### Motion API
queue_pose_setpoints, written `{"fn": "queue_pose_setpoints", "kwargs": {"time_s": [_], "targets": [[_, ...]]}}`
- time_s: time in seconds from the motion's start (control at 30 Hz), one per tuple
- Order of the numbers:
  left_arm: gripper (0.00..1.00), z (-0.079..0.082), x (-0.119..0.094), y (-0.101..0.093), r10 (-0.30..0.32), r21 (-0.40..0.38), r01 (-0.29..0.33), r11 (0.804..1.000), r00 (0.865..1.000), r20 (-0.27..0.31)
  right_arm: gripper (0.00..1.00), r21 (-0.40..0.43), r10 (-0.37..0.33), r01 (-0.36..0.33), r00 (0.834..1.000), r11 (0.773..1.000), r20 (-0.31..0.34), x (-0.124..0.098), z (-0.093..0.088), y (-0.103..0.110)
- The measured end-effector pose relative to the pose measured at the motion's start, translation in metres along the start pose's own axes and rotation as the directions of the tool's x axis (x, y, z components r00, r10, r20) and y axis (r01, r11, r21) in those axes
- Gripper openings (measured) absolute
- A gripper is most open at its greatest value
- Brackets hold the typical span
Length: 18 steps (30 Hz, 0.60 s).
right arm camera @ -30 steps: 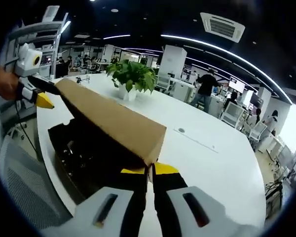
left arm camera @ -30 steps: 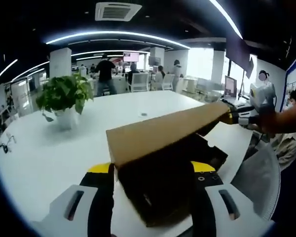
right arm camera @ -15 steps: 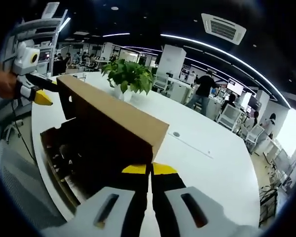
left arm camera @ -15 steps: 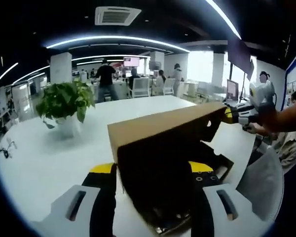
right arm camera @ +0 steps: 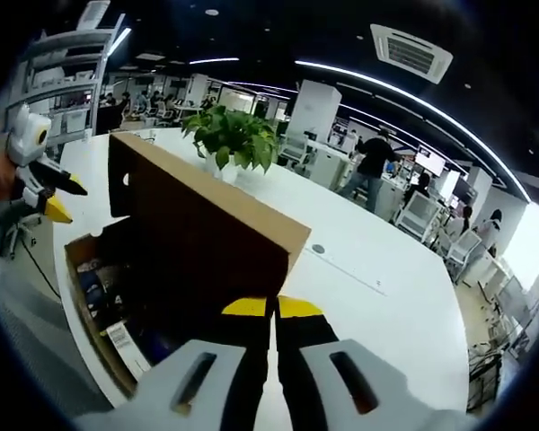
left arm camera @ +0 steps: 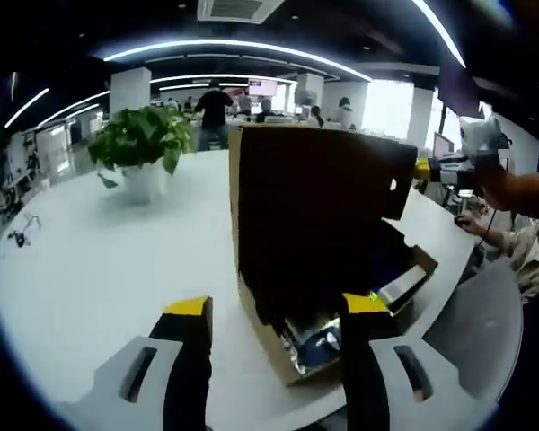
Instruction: Operate the shoe box by opening the lid, removing the specified soft item, and placing it in the target area until the item is outside and the box remains undamaged.
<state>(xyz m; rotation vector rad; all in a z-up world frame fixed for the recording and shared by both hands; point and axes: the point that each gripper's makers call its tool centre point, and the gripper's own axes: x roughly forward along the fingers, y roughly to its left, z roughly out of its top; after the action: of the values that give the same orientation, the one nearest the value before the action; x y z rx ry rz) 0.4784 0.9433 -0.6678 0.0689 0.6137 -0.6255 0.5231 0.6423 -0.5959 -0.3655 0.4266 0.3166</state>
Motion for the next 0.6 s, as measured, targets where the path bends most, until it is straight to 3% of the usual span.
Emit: {"fn": "queue_pose_setpoints", "kwargs": {"time_s": [0.17, 0.47, 0.6], "targets": [[0.5, -0.024, 0.009, -0.005, 0.0, 0.0, 0.0, 1.0, 0.998, -0.066, 0.0, -0.01, 0.003, -0.003, 1.0, 1.0, -0.004, 0.008, 0.003, -0.005], [0.44, -0.047, 0.015, -0.006, 0.011, -0.037, -0.016, 0.999, 0.988, -0.154, 0.0, -0.018, 0.005, -0.005, 1.0, 1.0, -0.006, 0.022, 0.007, -0.012], [0.31, -0.053, 0.017, -0.011, -0.026, -0.1, 0.008, 0.995, 0.984, -0.178, 0.0, -0.024, 0.007, -0.007, 1.0, 1.0, -0.007, 0.028, 0.008, -0.016]]}}
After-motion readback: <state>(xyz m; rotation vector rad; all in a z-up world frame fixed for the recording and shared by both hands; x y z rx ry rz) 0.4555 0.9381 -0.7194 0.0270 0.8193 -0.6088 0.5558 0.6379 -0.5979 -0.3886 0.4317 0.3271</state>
